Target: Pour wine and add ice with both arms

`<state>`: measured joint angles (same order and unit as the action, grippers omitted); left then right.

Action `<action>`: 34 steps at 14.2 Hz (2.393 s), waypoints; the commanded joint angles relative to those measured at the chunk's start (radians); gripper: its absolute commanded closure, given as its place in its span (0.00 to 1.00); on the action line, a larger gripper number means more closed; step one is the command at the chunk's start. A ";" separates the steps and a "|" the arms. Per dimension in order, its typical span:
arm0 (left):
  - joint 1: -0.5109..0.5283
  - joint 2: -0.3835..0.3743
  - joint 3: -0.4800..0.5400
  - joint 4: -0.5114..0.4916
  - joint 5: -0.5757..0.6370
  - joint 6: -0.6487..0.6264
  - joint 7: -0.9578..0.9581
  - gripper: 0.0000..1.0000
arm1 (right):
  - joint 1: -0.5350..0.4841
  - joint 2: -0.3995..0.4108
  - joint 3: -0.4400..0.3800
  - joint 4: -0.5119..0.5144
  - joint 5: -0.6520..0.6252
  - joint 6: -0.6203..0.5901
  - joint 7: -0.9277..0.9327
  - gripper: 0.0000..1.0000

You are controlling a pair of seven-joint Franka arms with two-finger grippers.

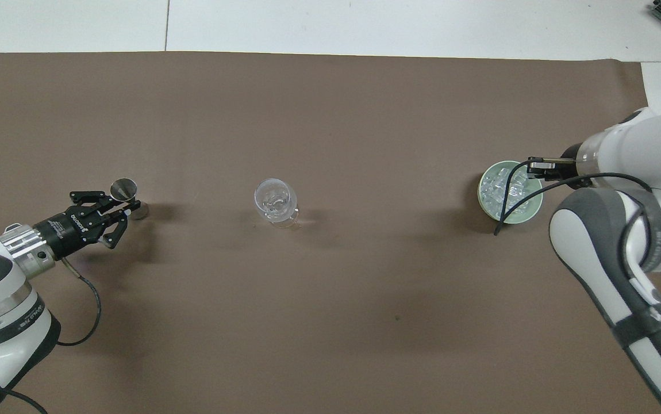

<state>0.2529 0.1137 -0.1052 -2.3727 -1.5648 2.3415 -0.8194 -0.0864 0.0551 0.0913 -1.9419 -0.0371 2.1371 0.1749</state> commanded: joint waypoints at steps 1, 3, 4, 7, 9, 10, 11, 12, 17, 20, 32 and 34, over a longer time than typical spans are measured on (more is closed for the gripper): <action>0.000 -0.022 0.005 -0.028 -0.026 0.002 0.037 0.89 | -0.015 -0.112 0.005 0.010 -0.004 -0.127 0.025 1.00; 0.005 -0.022 0.007 -0.039 -0.026 -0.005 0.051 0.84 | -0.015 -0.145 0.005 0.063 -0.004 -0.245 0.023 1.00; 0.005 -0.022 0.007 -0.039 -0.026 -0.007 0.055 0.82 | -0.016 -0.162 0.004 0.079 -0.004 -0.284 0.018 1.00; 0.005 -0.022 0.007 -0.039 -0.026 -0.005 0.057 0.77 | -0.015 -0.166 0.004 0.145 -0.004 -0.376 0.012 1.00; 0.005 -0.022 0.009 -0.040 -0.026 -0.005 0.057 0.76 | -0.012 -0.161 0.007 0.168 -0.004 -0.390 0.012 1.00; 0.005 -0.022 0.009 -0.043 -0.026 -0.005 0.057 0.75 | -0.009 -0.159 0.007 0.176 -0.004 -0.399 0.012 1.00; 0.005 -0.022 0.009 -0.043 -0.026 -0.004 0.062 0.74 | -0.009 -0.159 0.008 0.188 -0.004 -0.404 0.012 1.00; 0.005 -0.022 0.009 -0.043 -0.026 -0.005 0.063 0.74 | -0.007 -0.158 0.008 0.202 -0.004 -0.419 0.012 1.00; 0.003 -0.020 0.010 -0.043 -0.023 0.001 0.065 0.51 | -0.003 -0.130 0.011 0.264 -0.004 -0.473 0.018 1.00; -0.001 -0.019 0.012 -0.043 -0.015 0.005 0.089 0.00 | 0.002 -0.095 0.028 0.343 0.040 -0.486 0.029 1.00; 0.129 -0.107 0.018 -0.027 0.513 -0.066 0.077 0.00 | 0.097 -0.043 0.229 0.353 0.222 -0.361 0.662 1.00; 0.147 -0.121 0.021 0.019 0.648 -0.111 0.069 0.00 | 0.116 -0.023 0.229 0.354 0.275 -0.313 0.780 1.00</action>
<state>0.3691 0.0306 -0.0827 -2.3778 -1.0259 2.2901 -0.7412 0.0294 0.0007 0.3182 -1.6084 0.1828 1.7886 0.8552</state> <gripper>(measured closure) 0.000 0.727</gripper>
